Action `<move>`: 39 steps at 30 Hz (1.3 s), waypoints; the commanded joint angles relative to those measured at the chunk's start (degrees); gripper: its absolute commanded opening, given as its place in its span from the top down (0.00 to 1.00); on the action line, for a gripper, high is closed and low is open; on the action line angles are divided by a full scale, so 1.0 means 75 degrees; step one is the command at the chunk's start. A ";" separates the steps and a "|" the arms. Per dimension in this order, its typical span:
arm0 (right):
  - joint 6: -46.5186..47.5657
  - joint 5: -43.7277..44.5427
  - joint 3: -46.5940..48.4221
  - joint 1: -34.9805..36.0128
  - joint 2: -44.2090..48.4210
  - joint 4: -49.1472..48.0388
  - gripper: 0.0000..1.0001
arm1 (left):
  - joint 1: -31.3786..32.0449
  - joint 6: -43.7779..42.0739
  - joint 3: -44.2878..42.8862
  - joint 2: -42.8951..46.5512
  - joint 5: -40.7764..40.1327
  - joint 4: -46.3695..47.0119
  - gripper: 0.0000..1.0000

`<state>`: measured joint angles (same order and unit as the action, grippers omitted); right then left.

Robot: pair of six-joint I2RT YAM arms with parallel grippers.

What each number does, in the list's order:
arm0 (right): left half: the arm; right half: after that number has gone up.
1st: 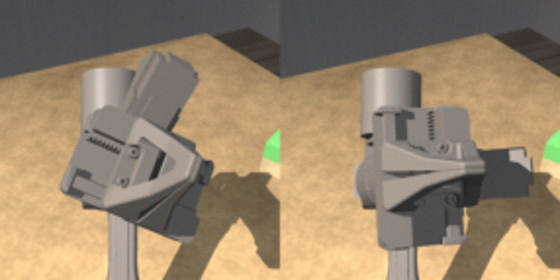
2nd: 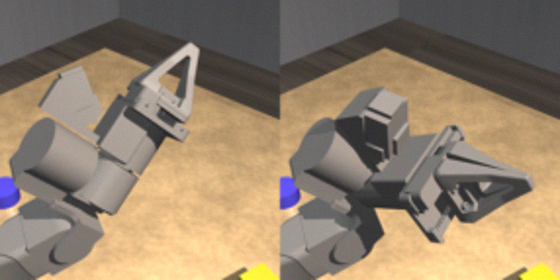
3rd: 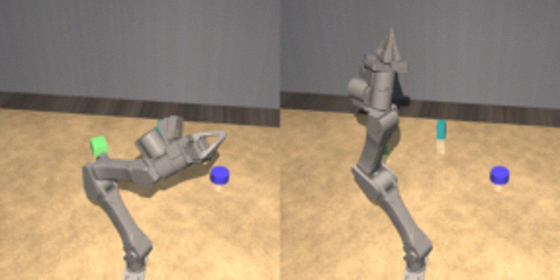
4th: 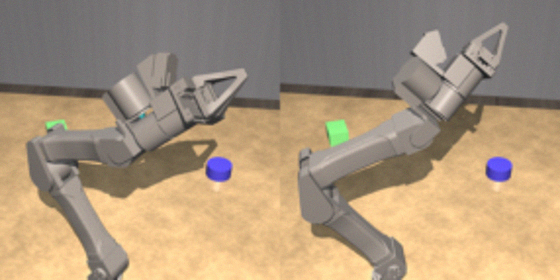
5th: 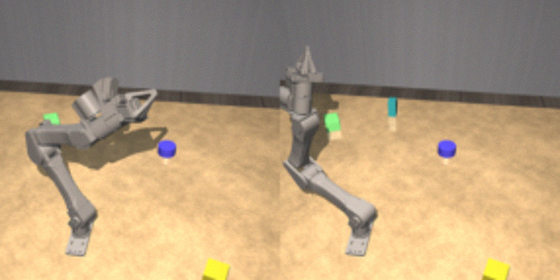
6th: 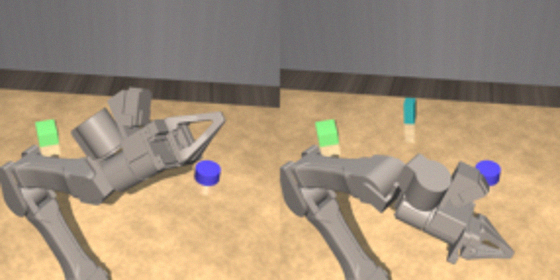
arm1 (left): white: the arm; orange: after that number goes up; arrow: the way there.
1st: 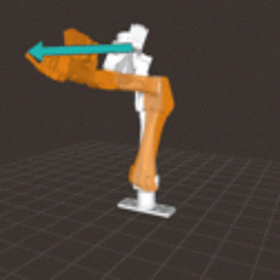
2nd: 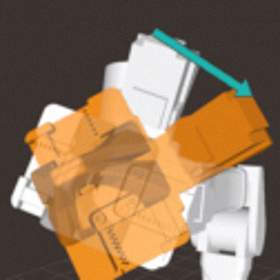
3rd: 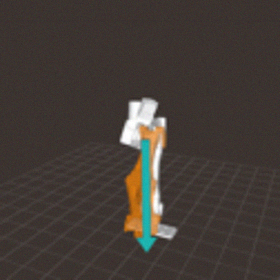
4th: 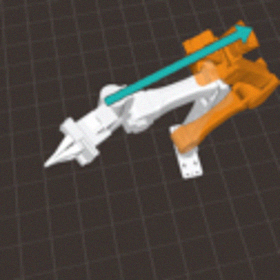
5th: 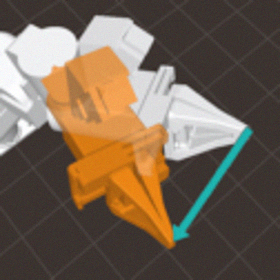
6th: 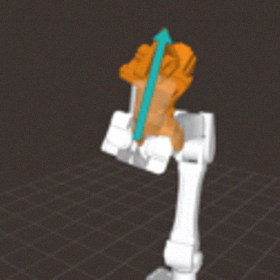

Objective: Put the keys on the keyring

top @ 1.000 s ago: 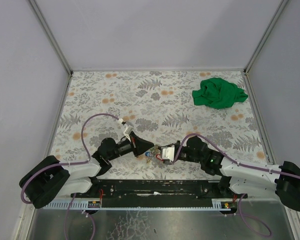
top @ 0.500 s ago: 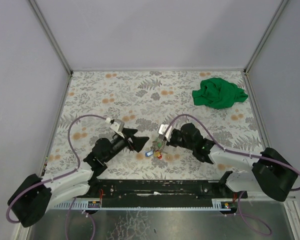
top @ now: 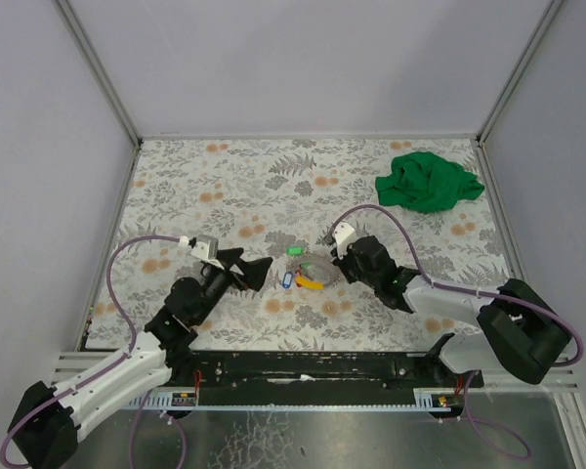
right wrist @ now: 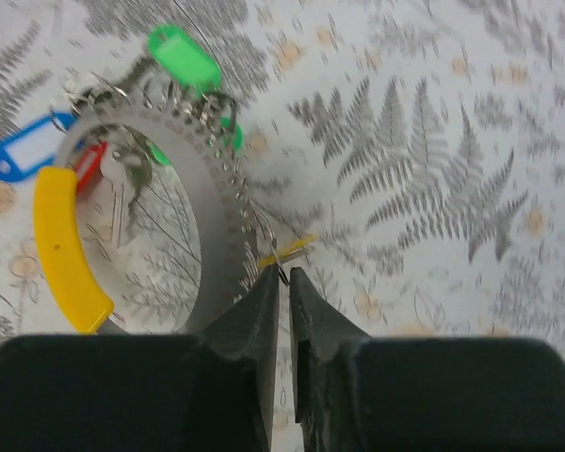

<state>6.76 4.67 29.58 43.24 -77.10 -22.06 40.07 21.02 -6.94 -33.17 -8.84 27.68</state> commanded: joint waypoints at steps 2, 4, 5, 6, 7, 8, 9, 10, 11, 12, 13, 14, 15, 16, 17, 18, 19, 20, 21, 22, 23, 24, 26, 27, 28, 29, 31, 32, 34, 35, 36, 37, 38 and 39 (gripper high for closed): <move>-0.1520 0.1350 -0.0404 -0.0081 0.0607 0.0519 0.79 | -0.0046 0.0500 -0.0099 0.0223 -0.0472 -0.0564 0.00; -0.1816 0.1566 -0.0590 -0.0082 0.0918 0.0631 0.73 | -0.0045 0.0631 -0.0080 0.0345 -0.0559 -0.0717 0.00; -0.1951 0.1604 -0.0661 -0.0082 0.1205 0.0743 0.69 | -0.0040 0.0719 -0.0097 0.0475 -0.0591 -0.0851 0.00; -0.2127 0.1751 -0.0708 -0.0082 0.1439 0.0925 0.65 | -0.0046 0.0846 -0.0133 0.0596 -0.0635 -0.1008 0.00; -0.2246 0.1823 -0.0755 -0.0082 0.1706 0.1103 0.57 | -0.0048 0.0994 -0.0183 0.0738 -0.0694 -0.1207 0.00; -0.2315 0.1934 -0.0807 -0.0082 0.1965 0.1244 0.49 | -0.0047 0.1138 -0.0228 0.0884 -0.0752 -0.1403 0.00; -0.2422 0.2007 -0.0874 -0.0082 0.2286 0.1354 0.45 | -0.0046 0.1237 -0.0288 0.1037 -0.0779 -0.1631 0.00; -0.2470 0.2033 -0.0964 -0.0082 0.2660 0.1422 0.42 | -0.0046 0.1305 -0.0370 0.1206 -0.0792 -0.1881 0.00; -0.2501 0.2049 -0.1057 -0.0087 0.3026 0.1489 0.38 | -0.0049 0.1335 -0.0461 0.1363 -0.0792 -0.2285 0.00; -0.2539 0.2083 -0.1131 -0.0083 0.3427 0.1572 0.31 | -0.0047 0.1355 -0.0584 0.1513 -0.0796 -0.2632 0.00; -0.2573 0.2143 -0.1220 -0.0082 0.3807 0.1647 0.21 | -0.0046 0.1343 -0.0700 0.1672 -0.0799 -0.2930 0.00; -0.2604 0.2192 -0.1316 -0.0082 0.4228 0.1717 0.02 | -0.0045 0.1325 -0.0804 0.1817 -0.0839 -0.3212 0.00; -0.2612 0.2223 -0.1414 -0.0082 0.4630 0.1766 0.01 | -0.0037 0.1307 -0.0870 0.1957 -0.0899 -0.3419 0.00; -0.2611 0.2253 -0.1503 -0.0088 0.5003 0.1840 0.01 | -0.0035 0.1286 -0.0905 0.2093 -0.0966 -0.3551 0.00; -0.2619 0.2292 -0.1588 -0.0089 0.5369 0.1919 0.01 | -0.0038 0.1238 -0.0899 0.2237 -0.1029 -0.3627 0.00; -0.2636 0.2352 -0.1677 -0.0085 0.5680 0.1998 0.01 | -0.0035 0.1180 -0.0872 0.2378 -0.1117 -0.3662 0.00; -0.2645 0.2435 -0.1723 -0.0090 0.5996 0.2115 0.01 | -0.0030 0.1141 -0.0827 0.2507 -0.1199 -0.3667 0.00; -0.2684 0.2562 -0.1774 -0.0083 0.6304 0.2248 0.01 | -0.0028 0.1080 -0.0753 0.2638 -0.1298 -0.3654 0.00; -0.2738 0.2730 -0.1827 -0.0082 0.6579 0.2362 0.01 | -0.0034 0.1001 -0.0691 0.2736 -0.1385 -0.3638 0.00; -0.2797 0.2889 -0.1891 -0.0082 0.6851 0.2462 0.01 | -0.0035 0.0926 -0.0619 0.2826 -0.1480 -0.3651 0.00; -0.2854 0.2965 -0.1971 -0.0082 0.7108 0.2532 0.01 | -0.0029 0.0875 -0.0566 0.2903 -0.1576 -0.3673 0.00; -0.2885 0.3194 -0.2045 -0.0082 0.7374 0.2571 0.01 | -0.0034 0.0826 -0.0534 0.2961 -0.1646 -0.3703 0.00; -0.2942 0.3426 -0.2185 -0.0085 0.7850 0.2685 0.01 | -0.0031 0.0763 -0.0517 0.3075 -0.1722 -0.3837 0.00; -0.2992 0.3566 -0.2248 -0.0086 0.8075 0.2730 0.01 | -0.0034 0.0770 -0.0507 0.3126 -0.1747 -0.3908 0.00; -0.3071 0.3733 -0.2282 -0.0083 0.8263 0.2855 0.01 | -0.0035 0.0778 -0.0485 0.3181 -0.1781 -0.3964 0.00; -0.3115 0.3880 -0.2325 -0.0090 0.8465 0.2937 0.01 | -0.0035 0.0798 -0.0446 0.3210 -0.1821 -0.4017 0.00; -0.3157 0.4253 -0.2414 -0.0083 0.8876 0.3046 0.01 | -0.0035 0.0869 -0.0337 0.3290 -0.1944 -0.4076 0.00; -0.3180 0.4347 -0.2476 -0.0082 0.9056 0.3068 0.01 | -0.0035 0.0926 -0.0294 0.3321 -0.1973 -0.4078 0.00; -0.3226 0.4432 -0.2639 -0.0082 0.9366 0.3066 0.01 | -0.0035 0.0964 -0.0279 0.3357 -0.1947 -0.4088 0.00; -0.3268 0.4447 -0.2719 -0.0085 0.9499 0.3060 0.01 | -0.0029 0.0951 -0.0292 0.3365 -0.1939 -0.4105 0.00; -0.3317 0.4476 -0.2811 -0.0083 0.9611 0.3062 0.01 | -0.0035 0.0948 -0.0299 0.3376 -0.1959 -0.4128 0.00; -0.3362 0.4530 -0.2903 -0.0082 0.9713 0.3054 0.01 | -0.0029 0.0942 -0.0296 0.3375 -0.1956 -0.4135 0.00; -0.3420 0.4573 -0.2982 -0.0084 0.9798 0.3050 0.01 | -0.0034 0.0922 -0.0285 0.3395 -0.1874 -0.4111 0.00; -0.3448 0.4599 -0.3052 -0.0077 0.9871 0.3048 0.01 | -0.0035 0.0880 -0.0266 0.3406 -0.1790 -0.4086 0.00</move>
<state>-16.84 35.35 8.45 42.85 -5.21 1.13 40.05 28.32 -9.45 -8.62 -21.71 -3.01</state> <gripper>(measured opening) 0.986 0.998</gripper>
